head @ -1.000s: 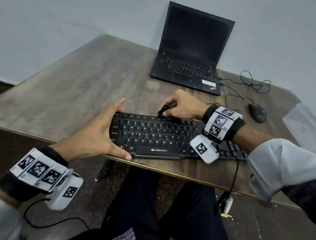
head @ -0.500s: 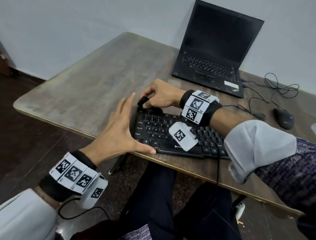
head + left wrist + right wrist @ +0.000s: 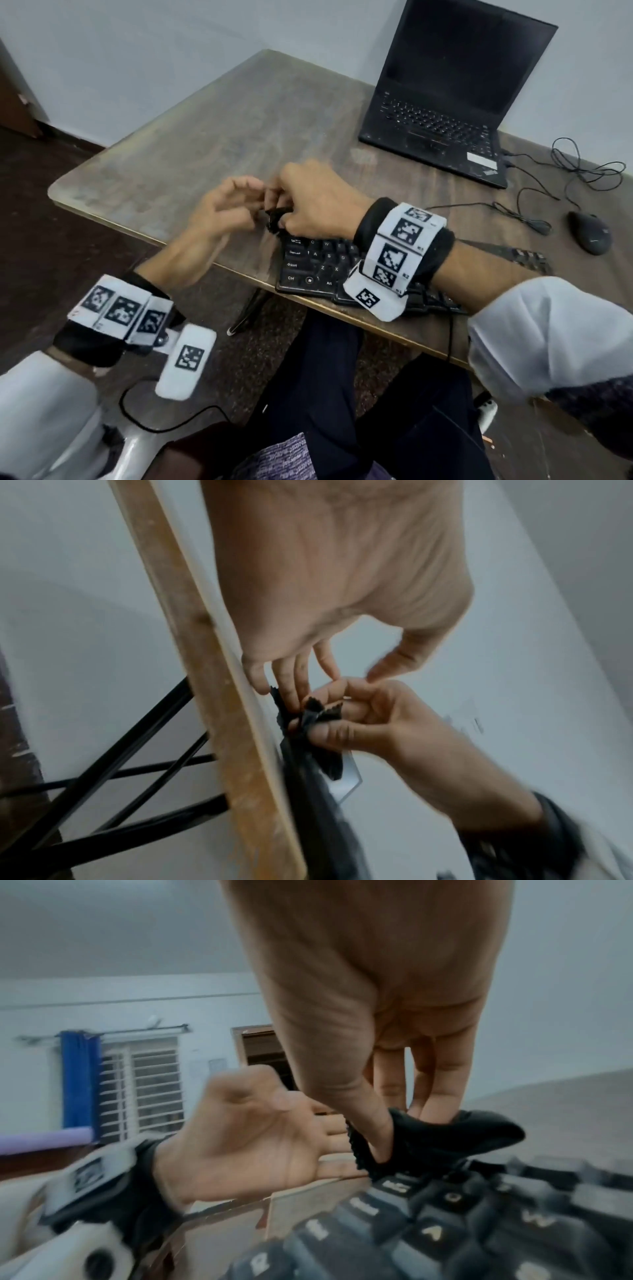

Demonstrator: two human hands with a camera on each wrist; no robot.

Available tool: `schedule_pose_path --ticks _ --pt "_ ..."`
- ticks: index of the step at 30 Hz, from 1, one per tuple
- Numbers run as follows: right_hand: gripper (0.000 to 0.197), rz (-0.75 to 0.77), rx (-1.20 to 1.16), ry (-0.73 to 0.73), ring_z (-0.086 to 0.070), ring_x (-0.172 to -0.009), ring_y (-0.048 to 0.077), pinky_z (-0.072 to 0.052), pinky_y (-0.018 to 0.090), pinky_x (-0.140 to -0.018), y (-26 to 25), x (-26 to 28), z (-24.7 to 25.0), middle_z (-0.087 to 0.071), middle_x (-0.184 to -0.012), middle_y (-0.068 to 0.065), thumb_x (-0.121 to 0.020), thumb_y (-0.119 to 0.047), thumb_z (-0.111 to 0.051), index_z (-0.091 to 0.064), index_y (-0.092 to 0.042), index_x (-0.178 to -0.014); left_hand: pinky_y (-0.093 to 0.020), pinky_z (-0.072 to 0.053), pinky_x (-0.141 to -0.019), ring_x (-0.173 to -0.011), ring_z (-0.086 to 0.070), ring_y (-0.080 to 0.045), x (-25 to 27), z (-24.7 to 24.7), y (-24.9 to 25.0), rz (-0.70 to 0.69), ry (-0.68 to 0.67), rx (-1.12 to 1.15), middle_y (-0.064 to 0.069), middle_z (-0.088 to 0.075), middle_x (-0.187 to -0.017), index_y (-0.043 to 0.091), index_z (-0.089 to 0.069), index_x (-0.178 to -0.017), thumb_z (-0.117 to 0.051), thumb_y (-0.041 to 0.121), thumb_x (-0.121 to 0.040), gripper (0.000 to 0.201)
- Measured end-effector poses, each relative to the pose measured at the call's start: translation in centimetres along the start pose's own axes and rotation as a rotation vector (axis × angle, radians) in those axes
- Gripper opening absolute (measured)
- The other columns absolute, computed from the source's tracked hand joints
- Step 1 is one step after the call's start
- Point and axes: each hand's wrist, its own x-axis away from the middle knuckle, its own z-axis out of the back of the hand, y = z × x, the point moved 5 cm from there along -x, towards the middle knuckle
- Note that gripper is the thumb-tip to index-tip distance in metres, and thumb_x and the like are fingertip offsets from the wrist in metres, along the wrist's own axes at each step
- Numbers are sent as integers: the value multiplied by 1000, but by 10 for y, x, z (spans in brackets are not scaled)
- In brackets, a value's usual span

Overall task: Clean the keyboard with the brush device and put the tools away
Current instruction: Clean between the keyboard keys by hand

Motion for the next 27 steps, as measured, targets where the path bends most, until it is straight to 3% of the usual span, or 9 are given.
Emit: schedule_pose_path --ticks 3,5,7,10,13,17,21,24,27 --pt "24 96 91 -2 -61 -84 22 -40 29 -69 -25 20 -8 -49 -74 -12 -80 -10 -70 -77 -25 -99 -24 -49 -85 -91 -64 -11 -7 2 4 119 -5 -54 1 -72 -93 9 -60 -109 -46 10 -75 37" --pt "24 157 117 26 -65 -98 23 -40 30 -72 -36 32 -12 -52 -87 -10 -82 -9 -68 -75 -24 -100 -24 -50 -77 -81 -67 -5 -8 -6 4 173 -62 -141 7 -75 -84 12 -62 -109 -34 10 -94 32" --pt "23 199 118 35 -65 -111 20 -42 30 -76 -43 41 -16 -62 -100 -8 -84 -11 -67 -74 -26 -100 -23 -52 -71 -76 -69 -5 -7 -12 5 245 -104 -157 6 -77 -85 10 -62 -118 -27 10 -100 39" --pt "24 237 168 43 -65 -112 18 -39 27 -76 -48 51 -19 -70 -109 -5 -89 -17 -65 -74 -31 -106 -35 -52 -94 -113 -67 -23 -3 -19 14 265 -202 -227 -10 -71 -126 7 -58 -135 -37 19 -89 53" --pt "25 258 138 74 -63 -114 17 -43 28 -78 -48 60 -16 -69 -109 -6 -89 -16 -65 -75 -31 -106 -35 -47 -102 -128 -58 -30 3 -18 21 242 -254 -225 -21 -60 -140 1 -54 -139 -47 19 -79 63" --pt "28 255 79 7 -65 -111 19 -52 36 -88 -41 68 -15 -69 -109 -10 -86 -17 -70 -77 -35 -107 -39 -29 -123 -147 -39 -13 26 2 22 143 -395 -342 5 -46 -157 21 -36 -155 -71 31 -74 88" --pt "33 194 46 -8 -69 -104 22 -56 36 -85 -25 55 -16 -75 -107 -5 -82 -15 -70 -76 -33 -109 -36 -33 -121 -142 -38 -6 62 -8 12 150 -422 -688 18 -40 -151 41 -24 -154 -94 54 -55 122" --pt "36 151 44 -5 -69 -100 22 -50 30 -79 -12 43 -14 -75 -102 -4 -79 -15 -70 -78 -31 -110 -45 -39 -114 -136 -42 -15 58 -34 5 12 -317 -846 12 -42 -144 36 -23 -148 -95 69 -38 135" --pt "32 96 7 -2 -70 -95 23 -51 30 -78 0 32 -9 -73 -90 -8 -78 -15 -72 -79 -30 -105 -45 -37 -118 -143 -40 -8 35 -34 7 -24 -236 -745 15 -37 -155 31 -10 -158 -96 65 -40 151"
